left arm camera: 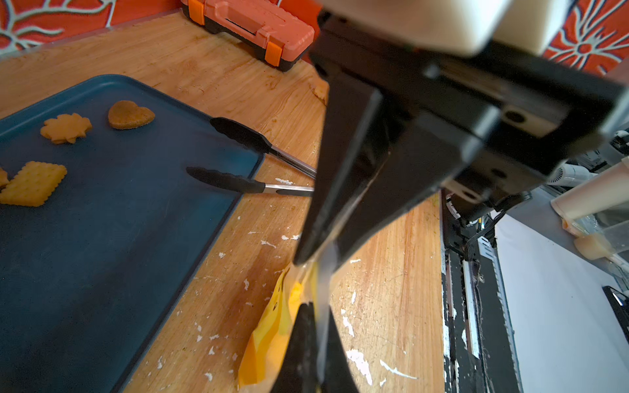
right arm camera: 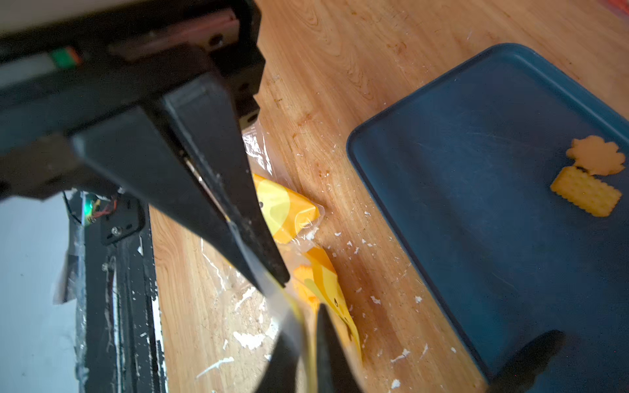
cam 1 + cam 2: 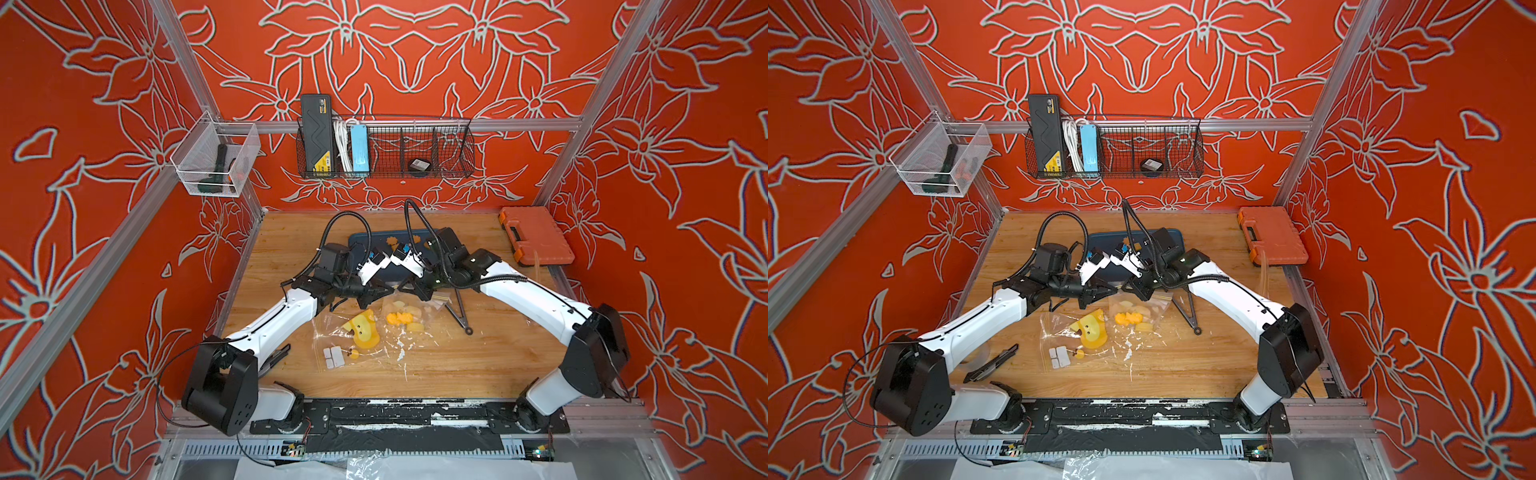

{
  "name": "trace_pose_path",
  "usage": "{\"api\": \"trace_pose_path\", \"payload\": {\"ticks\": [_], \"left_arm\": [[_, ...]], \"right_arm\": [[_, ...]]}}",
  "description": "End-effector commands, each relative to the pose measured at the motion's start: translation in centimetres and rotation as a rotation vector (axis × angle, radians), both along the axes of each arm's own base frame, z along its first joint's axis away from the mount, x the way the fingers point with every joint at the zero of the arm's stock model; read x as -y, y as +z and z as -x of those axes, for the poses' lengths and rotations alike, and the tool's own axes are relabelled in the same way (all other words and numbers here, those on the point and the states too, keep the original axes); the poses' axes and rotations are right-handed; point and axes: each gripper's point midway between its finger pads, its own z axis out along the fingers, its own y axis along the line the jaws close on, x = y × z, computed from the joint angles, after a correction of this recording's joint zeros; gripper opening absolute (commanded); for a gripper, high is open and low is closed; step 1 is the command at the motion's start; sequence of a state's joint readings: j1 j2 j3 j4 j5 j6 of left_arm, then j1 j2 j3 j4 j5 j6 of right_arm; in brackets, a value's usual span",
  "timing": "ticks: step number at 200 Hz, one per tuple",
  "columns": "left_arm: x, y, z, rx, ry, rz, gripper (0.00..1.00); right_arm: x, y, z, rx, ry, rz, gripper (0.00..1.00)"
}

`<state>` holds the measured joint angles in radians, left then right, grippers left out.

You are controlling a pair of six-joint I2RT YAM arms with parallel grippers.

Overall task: Put the cookies into a resealable bag to prevent moisture
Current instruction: Pick up the ziploc bag from the center of the board.

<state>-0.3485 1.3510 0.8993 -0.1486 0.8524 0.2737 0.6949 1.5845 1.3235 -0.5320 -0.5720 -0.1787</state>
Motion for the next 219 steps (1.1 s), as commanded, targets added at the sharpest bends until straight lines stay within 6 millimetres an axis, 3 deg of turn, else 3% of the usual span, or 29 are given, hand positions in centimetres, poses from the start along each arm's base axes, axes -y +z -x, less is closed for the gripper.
{"api": "trace_pose_path", "payload": {"ticks": [1, 7, 16, 20, 26, 29, 47, 55, 60, 64, 71, 89, 97, 101, 105, 110, 131, 138, 144, 152, 171, 179, 185, 191, 197, 219], "left_arm": [[0.3, 1.0, 0.9, 0.042, -0.048, 0.025, 0.0], [0.3, 1.0, 0.9, 0.043, -0.049, 0.026, 0.0], [0.3, 1.1, 1.0, 0.043, -0.051, 0.028, 0.0], [0.3, 1.1, 1.0, 0.044, -0.051, 0.028, 0.0], [0.3, 1.1, 1.0, 0.043, -0.051, 0.028, 0.0], [0.3, 1.1, 1.0, 0.043, -0.051, 0.028, 0.0], [0.3, 1.0, 1.0, 0.043, -0.053, 0.029, 0.0], [0.4, 1.1, 1.1, 0.043, -0.056, 0.031, 0.0], [0.3, 1.1, 1.1, 0.044, -0.056, 0.031, 0.0], [0.3, 1.2, 1.0, 0.046, -0.055, 0.031, 0.0], [0.4, 1.2, 1.0, 0.045, -0.056, 0.032, 0.0], [0.3, 1.2, 1.1, 0.046, -0.056, 0.032, 0.0], [0.4, 1.1, 1.1, 0.045, -0.056, 0.032, 0.0], [0.4, 1.2, 1.1, 0.046, -0.057, 0.033, 0.0], [0.4, 1.2, 1.1, 0.044, -0.057, 0.032, 0.0], [0.4, 1.1, 1.1, 0.044, -0.058, 0.032, 0.0], [0.3, 1.2, 1.1, 0.048, -0.057, 0.032, 0.0], [0.4, 1.2, 1.1, 0.047, -0.057, 0.033, 0.0], [0.4, 1.2, 1.1, 0.045, -0.058, 0.032, 0.0], [0.3, 1.1, 1.1, 0.044, -0.057, 0.031, 0.0], [0.3, 1.2, 1.1, 0.048, -0.056, 0.032, 0.0], [0.3, 1.2, 1.1, 0.045, -0.058, 0.032, 0.0], [0.4, 1.2, 1.1, 0.045, -0.059, 0.033, 0.0], [0.4, 1.2, 1.1, 0.044, -0.059, 0.032, 0.0], [0.4, 1.2, 1.1, 0.045, -0.059, 0.032, 0.0], [0.3, 1.2, 1.1, 0.048, -0.058, 0.033, 0.0]], "right_arm": [[-0.8, 0.1, 0.5, 0.0, 0.04, -0.038, 0.0], [-1.0, 0.2, 0.6, 0.0, 0.042, -0.042, 0.01], [-1.0, 0.2, 0.2, 0.014, 0.025, -0.048, 0.19], [-1.0, 0.2, 0.0, 0.019, 0.017, -0.051, 0.21], [-1.0, 0.3, 0.0, 0.022, 0.013, -0.055, 0.11], [-1.0, 0.3, 0.0, 0.02, 0.014, -0.056, 0.0], [-1.3, 0.4, 0.2, 0.008, 0.034, -0.061, 0.0], [-1.4, 0.4, 0.0, 0.013, 0.027, -0.061, 0.19], [-1.4, 0.3, -0.2, 0.017, 0.02, -0.064, 0.23], [-1.4, 0.3, -0.2, 0.019, 0.016, -0.066, 0.2], [-1.4, 0.3, -0.1, 0.014, 0.018, -0.066, 0.0], [-1.7, 0.4, 0.2, -0.002, 0.043, -0.072, 0.0], [-1.7, 0.4, 0.0, 0.007, 0.033, -0.076, 0.16], [-1.7, 0.4, -0.1, 0.013, 0.028, -0.08, 0.19], [-1.7, 0.5, -0.1, 0.017, 0.024, -0.086, 0.17], [-1.7, 0.6, -0.1, 0.018, 0.022, -0.092, 0.0], [-1.9, 0.8, 0.3, 0.003, 0.048, -0.106, 0.0], [-2.0, 0.7, 0.2, 0.007, 0.039, -0.107, 0.13], [-2.0, 0.7, 0.1, 0.012, 0.034, -0.11, 0.15], [-2.0, 0.6, 0.1, 0.012, 0.032, -0.111, 0.0], [-2.1, 0.6, 0.3, -0.003, 0.047, -0.113, 0.0], [-2.1, 0.5, 0.1, 0.001, 0.038, -0.112, 0.14], [-2.1, 0.5, -0.1, 0.011, 0.027, -0.116, 0.19], [-2.0, 0.5, -0.2, 0.017, 0.017, -0.119, 0.15], [-2.0, 0.7, -0.2, 0.019, 0.016, -0.122, 0.0], [-2.1, 0.8, 0.0, 0.01, 0.025, -0.125, 0.0]]}}
